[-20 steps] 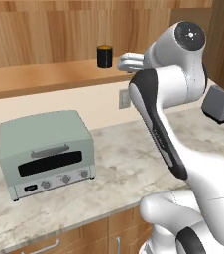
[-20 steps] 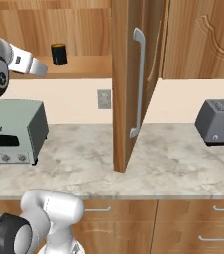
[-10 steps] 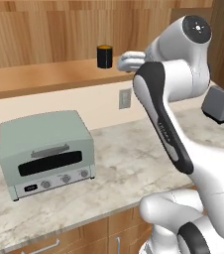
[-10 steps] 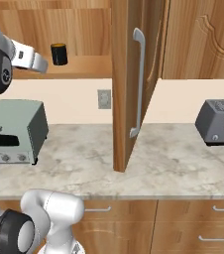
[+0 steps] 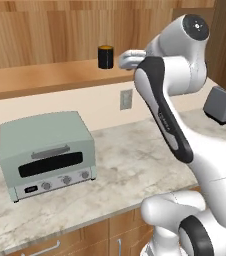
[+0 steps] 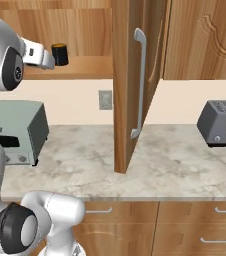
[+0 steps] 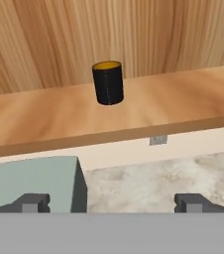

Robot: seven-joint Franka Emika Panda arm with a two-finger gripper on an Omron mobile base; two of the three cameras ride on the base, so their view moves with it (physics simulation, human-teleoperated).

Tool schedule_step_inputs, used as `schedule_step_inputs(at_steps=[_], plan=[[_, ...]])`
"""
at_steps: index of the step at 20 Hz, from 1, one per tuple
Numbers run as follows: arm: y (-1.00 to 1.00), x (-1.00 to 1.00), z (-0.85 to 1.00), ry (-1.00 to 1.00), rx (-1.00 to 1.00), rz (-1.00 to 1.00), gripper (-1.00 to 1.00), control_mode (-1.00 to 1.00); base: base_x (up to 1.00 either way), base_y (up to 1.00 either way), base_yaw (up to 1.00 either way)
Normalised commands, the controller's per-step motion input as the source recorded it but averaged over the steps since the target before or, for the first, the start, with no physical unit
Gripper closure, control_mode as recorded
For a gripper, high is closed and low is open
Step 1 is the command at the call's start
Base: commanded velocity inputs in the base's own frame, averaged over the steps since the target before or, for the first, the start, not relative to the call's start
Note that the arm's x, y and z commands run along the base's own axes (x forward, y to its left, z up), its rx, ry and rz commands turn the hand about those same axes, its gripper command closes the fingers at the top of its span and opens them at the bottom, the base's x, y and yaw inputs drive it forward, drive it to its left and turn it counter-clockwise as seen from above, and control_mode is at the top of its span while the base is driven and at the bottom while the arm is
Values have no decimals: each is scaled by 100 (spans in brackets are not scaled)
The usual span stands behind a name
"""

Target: Open the cabinet directly in front. Then move the liquor and the mug to the dining counter with the candle on it.

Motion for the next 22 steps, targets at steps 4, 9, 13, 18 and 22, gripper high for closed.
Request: schedule_step_inputs(at_steps=[4,9,13,18,22], plan=[[0,68,0,0,-1,-9,-100,-100,0,0,0],[0,77,0,0,-2,-6,-100,-100,0,0,0],[9,65,-2,0,-1,-1,-100,-100,0,0,0],[18,67,-5,2,0,0,-100,-100,0,0,0],[16,61,-7,3,0,0,-100,-100,0,0,0]])
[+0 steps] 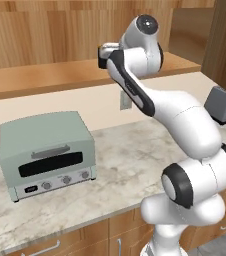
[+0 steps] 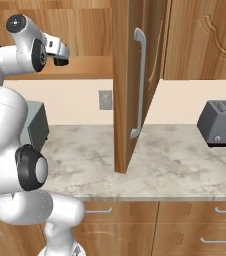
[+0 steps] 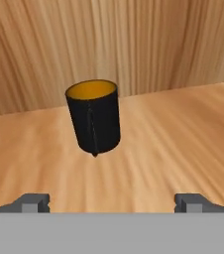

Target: Open the cabinet directly in front. Then move the liquor and the mug to the dining counter with the candle on it.

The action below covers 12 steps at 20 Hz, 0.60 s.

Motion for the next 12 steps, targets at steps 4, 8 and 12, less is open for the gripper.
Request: schedule_step_inputs(at_steps=[4,8,12], plan=[[1,53,-8,2,-2,0,-100,-100,0,0,0],[19,53,-6,5,-4,0,-100,-100,0,0,0],[30,52,-5,8,-3,0,-100,-100,0,0,0]])
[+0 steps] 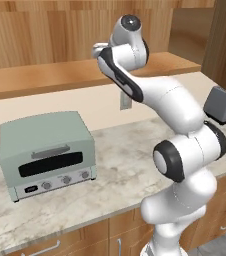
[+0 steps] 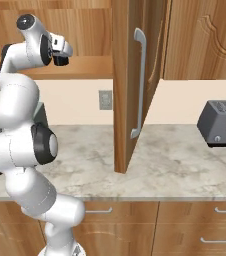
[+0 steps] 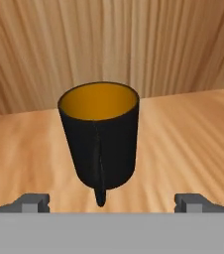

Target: Open the cabinet directly in front. Then move the liquor and the mug to the dining counter with the candle on it.

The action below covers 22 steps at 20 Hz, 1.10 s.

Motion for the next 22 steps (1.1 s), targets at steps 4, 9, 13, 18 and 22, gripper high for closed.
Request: schedule_step_inputs(at_steps=[4,9,13,18,22], plan=[[29,40,-2,6,-2,0,-100,-100,0,0,0],[1,3,0,0,0,0,-100,-100,0,0,0],[0,19,-8,0,0,0,-100,-100,0,0,0],[0,16,-22,3,-1,0,-100,-100,0,0,0],[0,8,-6,0,0,0,-100,-100,0,0,0]])
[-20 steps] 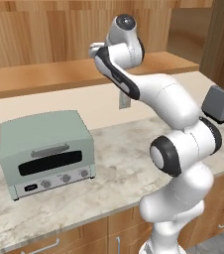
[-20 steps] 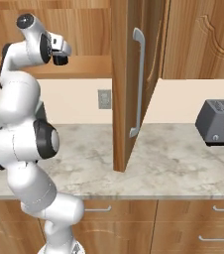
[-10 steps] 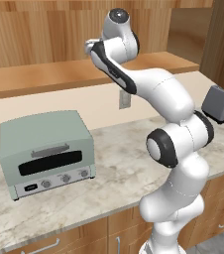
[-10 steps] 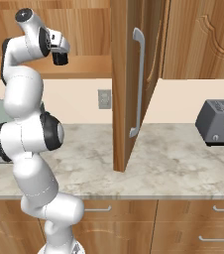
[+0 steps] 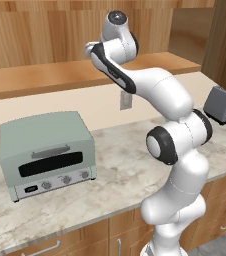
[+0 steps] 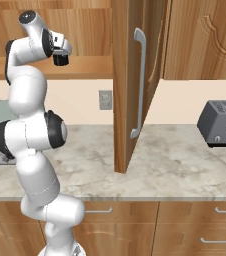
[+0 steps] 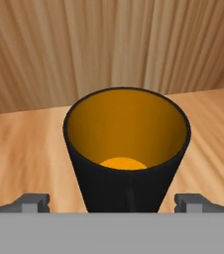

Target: Open the cabinet directly in front. Then move the liquor and the mug to the dining counter with the candle on it.

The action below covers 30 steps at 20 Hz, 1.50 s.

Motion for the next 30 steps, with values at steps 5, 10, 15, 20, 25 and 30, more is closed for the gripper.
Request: schedule_step_inputs(at_steps=[5,10,15,20,25,30], plan=[[-14,0,0,0,0,0,-100,-100,0,0,0],[-7,0,0,0,0,0,-100,-100,0,0,0],[0,0,0,0,0,0,-100,-100,0,0,0],[0,0,0,0,0,0,-100,-100,0,0,0],[0,0,0,0,0,0,100,-100,0,0,0],[0,0,0,0,0,0,100,-100,0,0,0]])
